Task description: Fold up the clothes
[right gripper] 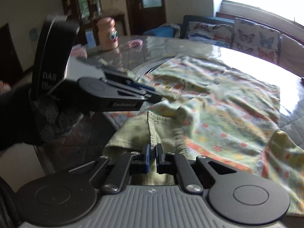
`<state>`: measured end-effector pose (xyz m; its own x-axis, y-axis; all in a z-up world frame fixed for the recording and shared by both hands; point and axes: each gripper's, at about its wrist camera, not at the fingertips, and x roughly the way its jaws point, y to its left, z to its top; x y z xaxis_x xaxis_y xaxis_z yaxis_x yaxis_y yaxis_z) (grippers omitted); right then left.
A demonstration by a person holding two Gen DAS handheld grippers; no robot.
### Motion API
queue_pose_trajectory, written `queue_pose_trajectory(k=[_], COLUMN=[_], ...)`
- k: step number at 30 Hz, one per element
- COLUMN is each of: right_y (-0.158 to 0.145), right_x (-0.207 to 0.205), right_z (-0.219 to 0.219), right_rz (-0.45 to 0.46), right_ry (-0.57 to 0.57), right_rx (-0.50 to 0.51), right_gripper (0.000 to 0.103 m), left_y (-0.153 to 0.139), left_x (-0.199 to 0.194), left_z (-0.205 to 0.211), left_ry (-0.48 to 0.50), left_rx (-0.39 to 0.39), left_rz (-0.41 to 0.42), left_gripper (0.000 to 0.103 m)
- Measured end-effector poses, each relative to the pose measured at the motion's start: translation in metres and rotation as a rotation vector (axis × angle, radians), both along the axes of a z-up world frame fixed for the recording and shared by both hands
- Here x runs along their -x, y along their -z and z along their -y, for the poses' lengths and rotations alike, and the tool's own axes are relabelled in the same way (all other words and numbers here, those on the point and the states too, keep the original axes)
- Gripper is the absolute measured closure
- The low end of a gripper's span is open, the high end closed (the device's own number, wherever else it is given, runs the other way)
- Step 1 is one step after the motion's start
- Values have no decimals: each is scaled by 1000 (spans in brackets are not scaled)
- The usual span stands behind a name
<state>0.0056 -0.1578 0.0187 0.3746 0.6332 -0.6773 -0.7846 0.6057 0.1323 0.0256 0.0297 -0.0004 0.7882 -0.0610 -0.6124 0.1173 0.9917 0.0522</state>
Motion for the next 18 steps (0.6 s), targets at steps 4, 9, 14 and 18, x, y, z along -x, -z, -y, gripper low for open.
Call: queue_pose_trajectory(k=[4,9,14,18], right_y=[-18,-28,-26,-22], right_x=[-10,-20,-20,-15], right_z=[23,40,37,29], right_rz=[-31,-60,-73,-84], right_ry=[84,150,133,93], right_rx=[-95,-164,-166,-152], right_gripper=[98,98,98,98], left_y=[1,4,7,9], left_x=[-2,6,18,25], left_z=[1,15,28,35], left_ry=[12,95,183,222], left_rx=[25,45,47,43], left_rz=[-7,-13,-26,-31], left_gripper=[88,88,88,87])
